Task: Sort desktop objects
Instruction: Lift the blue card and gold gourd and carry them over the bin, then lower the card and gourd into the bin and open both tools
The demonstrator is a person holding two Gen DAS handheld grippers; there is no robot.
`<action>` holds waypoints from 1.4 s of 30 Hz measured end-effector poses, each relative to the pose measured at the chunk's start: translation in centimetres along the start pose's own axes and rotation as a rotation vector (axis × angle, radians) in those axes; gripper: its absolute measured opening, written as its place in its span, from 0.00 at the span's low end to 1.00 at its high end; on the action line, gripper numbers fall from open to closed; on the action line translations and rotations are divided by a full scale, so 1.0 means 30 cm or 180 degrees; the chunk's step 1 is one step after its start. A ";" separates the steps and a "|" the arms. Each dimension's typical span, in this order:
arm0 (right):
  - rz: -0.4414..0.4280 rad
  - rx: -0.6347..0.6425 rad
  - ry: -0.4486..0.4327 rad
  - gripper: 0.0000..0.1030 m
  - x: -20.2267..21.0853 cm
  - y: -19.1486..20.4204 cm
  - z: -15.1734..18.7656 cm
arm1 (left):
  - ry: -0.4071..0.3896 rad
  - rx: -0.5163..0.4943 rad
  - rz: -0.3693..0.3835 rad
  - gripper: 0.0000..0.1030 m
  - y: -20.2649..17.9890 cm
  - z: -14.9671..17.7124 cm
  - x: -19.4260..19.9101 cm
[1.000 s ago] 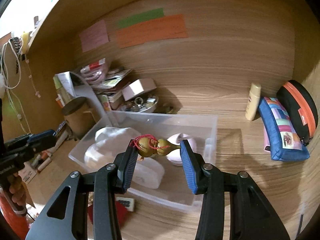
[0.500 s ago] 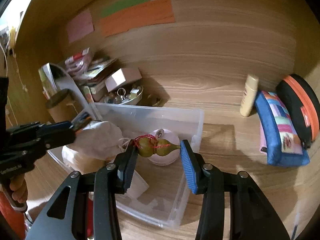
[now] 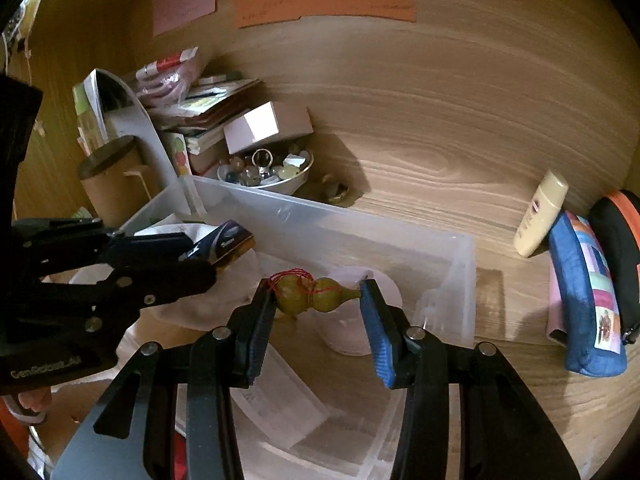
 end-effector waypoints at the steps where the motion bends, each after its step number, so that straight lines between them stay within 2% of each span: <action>1: 0.0018 0.0015 0.0017 0.39 -0.005 0.001 0.003 | 0.0008 0.0011 -0.0010 0.26 0.002 -0.001 -0.008; 4: 0.0113 0.0055 0.0047 0.39 -0.016 -0.005 0.005 | 0.0013 0.0031 -0.0034 0.26 0.005 -0.001 -0.026; 14: 0.0111 0.0060 0.0046 0.39 -0.016 0.006 0.004 | 0.0046 0.0061 -0.0109 0.26 0.005 0.004 -0.039; 16: 0.0120 0.0058 0.0052 0.41 -0.014 0.008 0.005 | 0.0056 0.0085 -0.0063 0.31 -0.001 0.004 -0.031; 17: 0.0123 0.0063 0.0056 0.47 -0.011 0.010 0.005 | 0.0057 0.0113 -0.0002 0.37 -0.005 0.004 -0.021; 19: 0.0185 0.0097 0.0008 0.59 -0.004 0.008 0.002 | -0.0013 0.0100 0.0010 0.40 -0.012 0.000 0.005; 21: 0.0337 0.0198 -0.0045 0.61 0.012 0.007 -0.004 | -0.0110 0.0057 -0.0065 0.44 -0.015 -0.006 0.034; 23: 0.0378 0.0240 -0.0079 0.61 0.027 0.011 -0.012 | -0.0162 0.0059 -0.0081 0.49 -0.017 -0.010 0.060; 25: 0.0399 0.0233 -0.0121 0.67 0.046 0.009 -0.018 | -0.0252 0.0050 -0.0119 0.52 -0.016 -0.013 0.095; 27: 0.0447 0.0233 -0.0161 0.68 0.068 0.006 -0.025 | -0.0317 0.0045 -0.0149 0.59 -0.014 -0.012 0.125; 30: 0.0476 0.0208 -0.0185 0.68 0.097 -0.001 -0.032 | -0.0425 0.0028 -0.0199 0.64 -0.005 -0.011 0.175; 35: 0.0478 0.0129 -0.0241 0.78 0.162 -0.003 -0.027 | -0.0609 0.0028 -0.0221 0.73 0.013 0.000 0.271; 37: 0.0490 0.0145 -0.0267 0.78 0.193 0.003 -0.023 | -0.0693 0.0020 -0.0248 0.78 0.022 0.006 0.307; 39: 0.0494 0.0158 -0.0294 0.79 0.226 0.017 -0.019 | -0.0755 0.0028 -0.0261 0.88 0.033 0.019 0.344; 42: 0.0485 0.0169 -0.0333 0.80 0.276 0.043 0.000 | -0.0803 0.0035 -0.0285 0.90 0.049 0.054 0.380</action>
Point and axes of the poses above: each gripper's, at about its wrist camera, not at the fingertips, and x roughly against the way its jaws point, y to its left, z to its underside, the point moved 8 cm from there along -x, roughly the way its jaws point, and after that the axes turned 12 degrees about x, right-handed, at the moved point
